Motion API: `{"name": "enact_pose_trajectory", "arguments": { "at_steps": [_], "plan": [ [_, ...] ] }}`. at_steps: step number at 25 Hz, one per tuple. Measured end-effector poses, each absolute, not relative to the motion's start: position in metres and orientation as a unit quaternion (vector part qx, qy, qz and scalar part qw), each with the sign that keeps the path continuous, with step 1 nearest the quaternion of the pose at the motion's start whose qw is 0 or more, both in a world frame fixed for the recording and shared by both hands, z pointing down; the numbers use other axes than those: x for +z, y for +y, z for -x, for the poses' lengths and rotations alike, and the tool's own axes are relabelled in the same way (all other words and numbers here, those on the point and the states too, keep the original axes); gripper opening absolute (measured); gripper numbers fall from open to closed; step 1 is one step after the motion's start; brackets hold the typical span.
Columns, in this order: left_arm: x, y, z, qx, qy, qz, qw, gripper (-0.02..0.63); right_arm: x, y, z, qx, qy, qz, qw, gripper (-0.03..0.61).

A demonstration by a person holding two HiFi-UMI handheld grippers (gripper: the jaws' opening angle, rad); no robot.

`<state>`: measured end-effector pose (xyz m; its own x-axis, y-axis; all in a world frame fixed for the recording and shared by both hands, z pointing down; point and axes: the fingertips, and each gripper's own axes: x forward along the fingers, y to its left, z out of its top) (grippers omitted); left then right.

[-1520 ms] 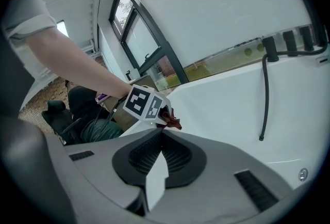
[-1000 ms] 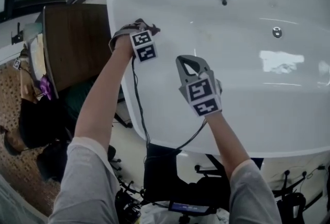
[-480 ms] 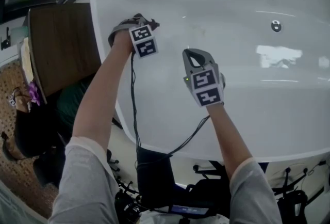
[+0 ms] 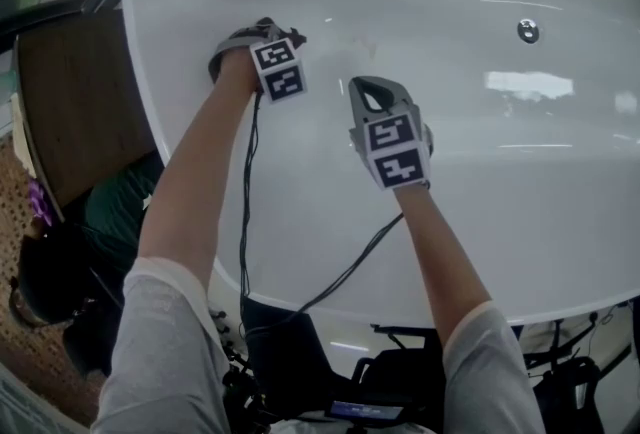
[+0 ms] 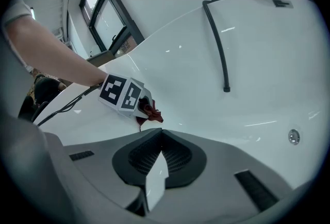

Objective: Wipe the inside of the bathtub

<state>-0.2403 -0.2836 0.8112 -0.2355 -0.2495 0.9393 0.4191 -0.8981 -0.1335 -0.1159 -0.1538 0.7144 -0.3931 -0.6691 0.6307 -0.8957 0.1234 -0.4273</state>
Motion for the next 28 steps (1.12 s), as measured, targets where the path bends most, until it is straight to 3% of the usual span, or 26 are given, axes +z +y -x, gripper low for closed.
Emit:
{"name": "enact_pose_trajectory", "arguments": {
  "at_steps": [23,28],
  "plan": [
    [0.969,-0.241,0.197,-0.779,-0.122,0.584,0.195,0.084,0.809,-0.15,0.08,0.414,-0.713,-0.538,0.174,0.008],
    [0.984,-0.245,0.18,-0.768,-0.092,0.613,0.16,0.087,0.824,-0.147,0.064,0.416,-0.706,-0.544,0.181,0.009]
  ]
}}
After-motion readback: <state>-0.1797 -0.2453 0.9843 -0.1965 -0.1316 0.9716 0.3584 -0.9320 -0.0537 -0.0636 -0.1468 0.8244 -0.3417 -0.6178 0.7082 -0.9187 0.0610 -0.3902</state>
